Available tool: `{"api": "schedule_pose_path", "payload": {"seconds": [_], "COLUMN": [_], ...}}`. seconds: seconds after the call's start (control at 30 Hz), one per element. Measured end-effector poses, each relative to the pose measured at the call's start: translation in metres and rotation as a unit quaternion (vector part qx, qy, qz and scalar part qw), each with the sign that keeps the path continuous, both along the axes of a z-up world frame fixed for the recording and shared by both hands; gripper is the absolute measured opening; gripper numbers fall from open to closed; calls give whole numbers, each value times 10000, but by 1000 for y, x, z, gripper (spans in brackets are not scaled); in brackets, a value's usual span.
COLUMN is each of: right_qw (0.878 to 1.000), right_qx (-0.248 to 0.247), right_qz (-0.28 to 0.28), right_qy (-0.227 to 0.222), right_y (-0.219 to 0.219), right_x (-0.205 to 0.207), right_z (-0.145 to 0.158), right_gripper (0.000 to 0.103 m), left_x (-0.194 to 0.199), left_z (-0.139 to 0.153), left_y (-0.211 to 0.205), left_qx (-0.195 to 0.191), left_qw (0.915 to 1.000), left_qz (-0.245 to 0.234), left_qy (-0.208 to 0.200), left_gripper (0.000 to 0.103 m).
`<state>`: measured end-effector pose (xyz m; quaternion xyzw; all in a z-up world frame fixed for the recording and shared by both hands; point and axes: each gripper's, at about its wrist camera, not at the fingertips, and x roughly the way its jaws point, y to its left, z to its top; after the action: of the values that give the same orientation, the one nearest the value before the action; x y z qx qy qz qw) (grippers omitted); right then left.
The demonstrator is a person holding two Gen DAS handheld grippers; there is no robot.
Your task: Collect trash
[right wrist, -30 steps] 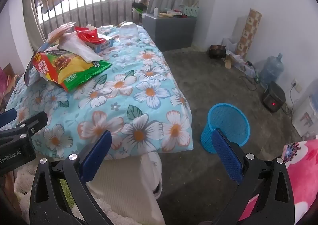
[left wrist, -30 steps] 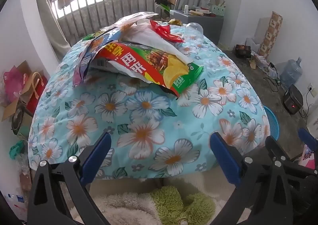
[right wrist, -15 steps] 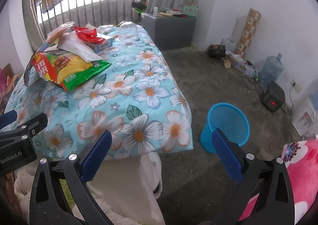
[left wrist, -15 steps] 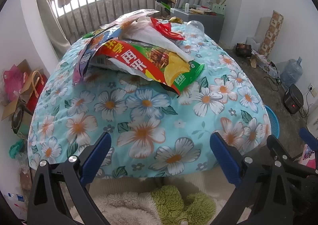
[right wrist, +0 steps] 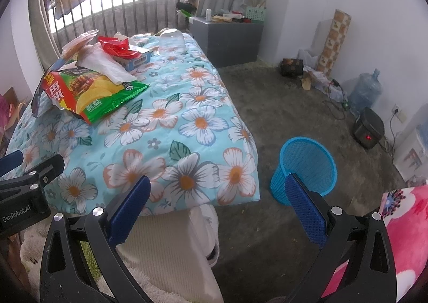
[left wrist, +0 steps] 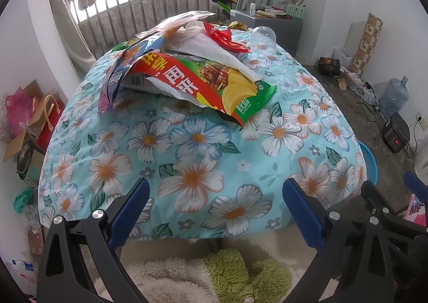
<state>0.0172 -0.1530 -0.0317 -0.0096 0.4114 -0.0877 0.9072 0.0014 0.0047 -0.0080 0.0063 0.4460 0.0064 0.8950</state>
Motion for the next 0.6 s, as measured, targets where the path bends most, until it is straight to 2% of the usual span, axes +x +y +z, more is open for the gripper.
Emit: {"api": "schedule_pose_path", "payload": {"seconds": [0.6], "right_qw": [10000], "right_qx": [14], "right_qz": [4], "right_qy": [9], "right_y": [0], "right_x": [0], "right_z": [-1], "right_gripper": [96], "left_x": [-2], "left_z": [-1], "left_y": [2], "left_qx": [5], "left_qw": [10000], "left_qz": [5], "left_qy": [9], "left_gripper": [98]}}
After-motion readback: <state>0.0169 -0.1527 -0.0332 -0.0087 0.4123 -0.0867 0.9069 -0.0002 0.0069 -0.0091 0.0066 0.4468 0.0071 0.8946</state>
